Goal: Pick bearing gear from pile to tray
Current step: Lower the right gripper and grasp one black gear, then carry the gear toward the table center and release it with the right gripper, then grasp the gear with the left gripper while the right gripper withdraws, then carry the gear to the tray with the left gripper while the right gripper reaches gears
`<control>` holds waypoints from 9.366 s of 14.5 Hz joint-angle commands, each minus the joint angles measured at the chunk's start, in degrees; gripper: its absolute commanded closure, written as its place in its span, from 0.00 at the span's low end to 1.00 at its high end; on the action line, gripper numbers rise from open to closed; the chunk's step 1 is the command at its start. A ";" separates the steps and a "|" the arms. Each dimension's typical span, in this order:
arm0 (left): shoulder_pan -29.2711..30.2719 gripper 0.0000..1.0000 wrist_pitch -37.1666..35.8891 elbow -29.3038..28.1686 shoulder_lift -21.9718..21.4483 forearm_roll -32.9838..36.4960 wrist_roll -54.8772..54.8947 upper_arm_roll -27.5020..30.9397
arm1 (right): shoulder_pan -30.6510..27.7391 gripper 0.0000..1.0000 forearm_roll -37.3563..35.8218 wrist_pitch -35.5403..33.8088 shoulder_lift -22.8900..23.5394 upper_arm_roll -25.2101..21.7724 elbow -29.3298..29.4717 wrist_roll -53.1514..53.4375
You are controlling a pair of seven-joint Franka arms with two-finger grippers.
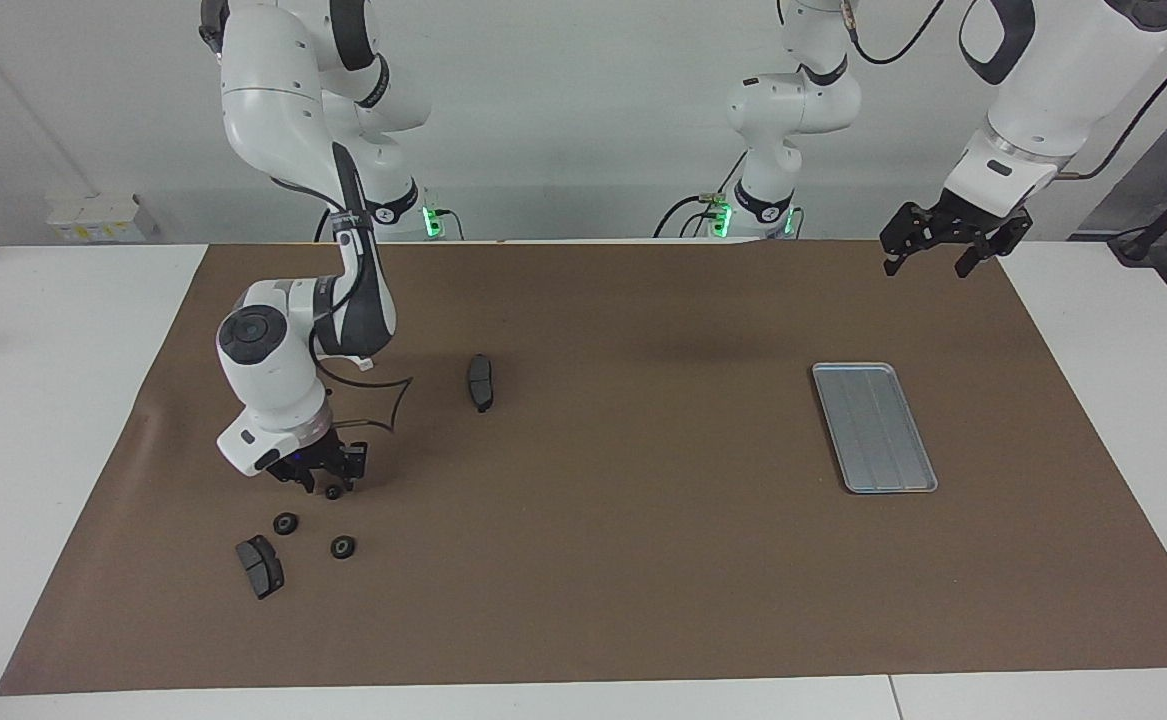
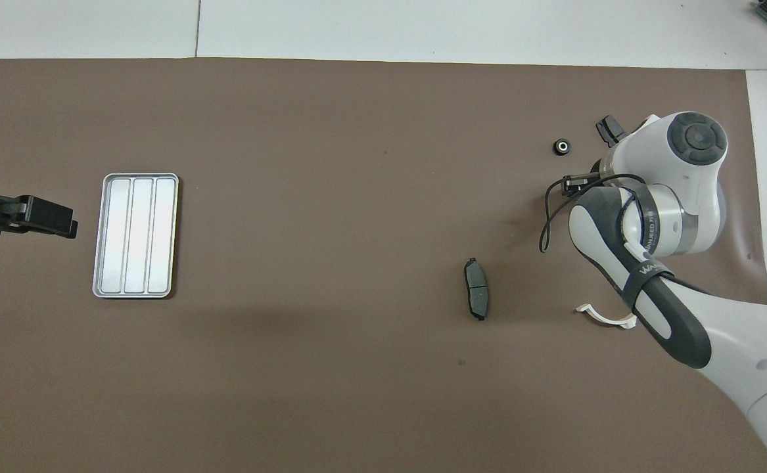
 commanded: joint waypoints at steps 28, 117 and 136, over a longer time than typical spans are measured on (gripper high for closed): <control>-0.01 0.00 0.03 -1.84 -1.72 0.29 0.14 0.22 | -0.51 0.67 -0.13 3.57 0.87 0.45 -0.63 0.78; -16.71 0.32 49.25 -23.90 18.85 7.76 -47.58 -0.30 | -0.52 0.86 0.84 -0.65 11.77 2.38 16.42 2.27; -7.24 1.00 39.42 -22.50 9.72 7.06 -35.49 -0.30 | 21.89 0.98 0.84 10.76 10.54 5.19 17.83 18.53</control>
